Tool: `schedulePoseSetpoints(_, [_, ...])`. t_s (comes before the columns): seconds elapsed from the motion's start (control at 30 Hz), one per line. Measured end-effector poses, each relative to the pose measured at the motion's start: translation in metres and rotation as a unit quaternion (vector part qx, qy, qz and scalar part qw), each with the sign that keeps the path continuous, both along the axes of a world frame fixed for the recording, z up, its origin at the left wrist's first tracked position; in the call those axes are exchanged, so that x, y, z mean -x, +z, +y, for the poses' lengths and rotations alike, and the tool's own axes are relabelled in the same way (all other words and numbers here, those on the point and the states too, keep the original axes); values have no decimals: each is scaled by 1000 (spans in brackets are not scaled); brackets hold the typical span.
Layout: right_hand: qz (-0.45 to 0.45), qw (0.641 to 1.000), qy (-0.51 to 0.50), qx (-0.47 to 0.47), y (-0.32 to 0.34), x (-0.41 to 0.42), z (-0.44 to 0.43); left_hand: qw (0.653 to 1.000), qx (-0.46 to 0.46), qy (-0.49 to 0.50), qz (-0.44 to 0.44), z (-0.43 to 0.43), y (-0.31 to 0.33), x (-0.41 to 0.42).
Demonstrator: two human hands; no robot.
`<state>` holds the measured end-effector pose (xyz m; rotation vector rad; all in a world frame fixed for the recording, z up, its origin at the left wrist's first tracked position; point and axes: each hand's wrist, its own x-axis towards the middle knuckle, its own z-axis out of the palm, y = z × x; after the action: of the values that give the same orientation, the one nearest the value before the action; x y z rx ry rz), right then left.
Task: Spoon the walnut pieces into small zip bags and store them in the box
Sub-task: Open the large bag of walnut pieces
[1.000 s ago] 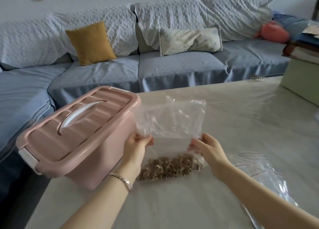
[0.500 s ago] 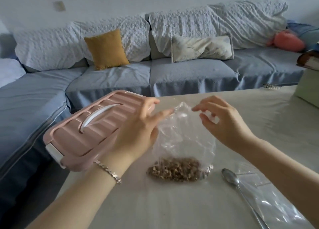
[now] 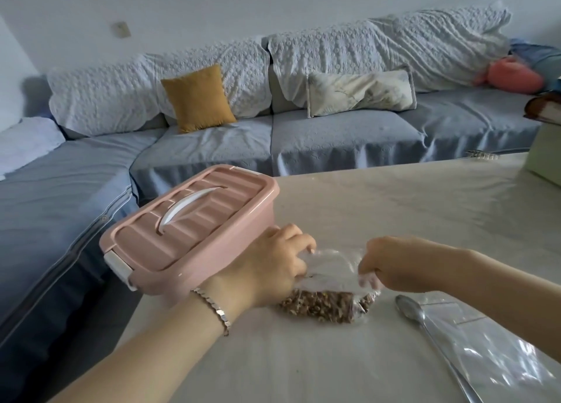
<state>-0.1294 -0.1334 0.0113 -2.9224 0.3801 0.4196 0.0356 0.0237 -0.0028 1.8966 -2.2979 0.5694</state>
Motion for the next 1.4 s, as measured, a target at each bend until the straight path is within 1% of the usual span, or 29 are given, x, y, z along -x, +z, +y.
schedulePoseSetpoints(0.03, [40,998,-23,-46,-3,0,1,998,-44,39,38,1,1,8])
schedulePoseSetpoints(0.07, [74,991,-48,-97,-7,1,3,985,-112,110,73,0,2,15])
schedulePoseSetpoints(0.1, [97,983,-72,-137,-12,3,4,961,-175,192,91,-3,0,22])
schedulePoseSetpoints(0.13, [98,980,-91,-150,-19,5,4,936,-208,265,98,-6,-5,29])
schedulePoseSetpoints(0.2, [65,982,-125,-128,-33,8,3,905,-182,366,118,-13,-15,39])
schedulePoseSetpoints(0.27, [41,984,-162,-67,-44,11,2,892,-130,402,162,-21,-27,43])
schedulePoseSetpoints(0.37, [54,974,-219,18,-56,15,0,881,-111,399,229,-27,-39,46])
schedulePoseSetpoints(0.4, [36,972,-228,42,-58,16,-1,879,-110,391,250,-28,-42,45])
schedulePoseSetpoints(0.43, [-4,974,-218,70,-60,15,0,881,-103,375,270,-28,-46,44])
schedulePoseSetpoints(0.47, [-66,976,-183,99,-63,14,0,889,-96,352,276,-29,-50,41])
schedulePoseSetpoints(0.5, [-145,974,-119,128,-70,12,-1,895,-83,331,287,-28,-51,40])
schedulePoseSetpoints(0.53, [-226,963,-48,139,-73,7,-1,897,-74,315,300,-28,-52,37])
schedulePoseSetpoints(0.57, [-301,943,23,139,-77,1,-1,901,-58,300,309,-28,-51,35])
schedulePoseSetpoints(0.6, [-336,931,85,118,-77,-4,1,909,-48,278,308,-28,-52,33])
schedulePoseSetpoints(0.63, [-341,926,133,98,-80,-11,5,904,-36,261,338,-27,-51,30])
schedulePoseSetpoints(0.67, [-303,937,157,72,-80,-17,9,888,-22,240,391,-27,-49,28])
schedulePoseSetpoints(0.7, [-249,954,159,49,-82,-22,9,877,-29,229,422,-26,-47,28])
schedulePoseSetpoints(0.73, [-201,966,154,49,-84,-26,8,867,-34,222,445,-25,-47,26])
schedulePoseSetpoints(0.77, [-148,975,148,70,-87,-30,4,888,-53,227,397,-23,-47,23])
schedulePoseSetpoints(0.8, [-107,978,145,103,-89,-33,0,888,-63,247,384,-23,-48,20])
schedulePoseSetpoints(0.87, [-52,970,153,179,-89,-38,-4,886,-88,309,334,-26,-54,12])
schedulePoseSetpoints(0.93, [-22,975,121,185,-89,-40,-8,880,-69,352,311,-34,-61,10])
schedulePoseSetpoints(0.97, [-20,984,90,154,-89,-38,-9,883,-61,365,289,-39,-63,11])
schedulePoseSetpoints(1.07, [11,1000,-17,10,-80,-28,-13,860,-73,436,255,-53,-59,15])
schedulePoseSetpoints(1.13, [26,997,-61,-29,-75,-20,-12,852,-96,462,228,-59,-58,16])
schedulePoseSetpoints(1.2, [66,995,-76,-20,-81,-17,-14,870,-126,448,166,-62,-61,21])
schedulePoseSetpoints(1.27, [79,992,-92,-15,-85,-16,-15,897,-144,397,129,-62,-70,25])
schedulePoseSetpoints(1.33, [66,993,-100,4,-91,-14,-21,921,-146,335,134,-60,-83,24])
schedulePoseSetpoints(1.4, [72,992,-89,54,-96,-12,-25,923,-152,319,154,-56,-90,21])
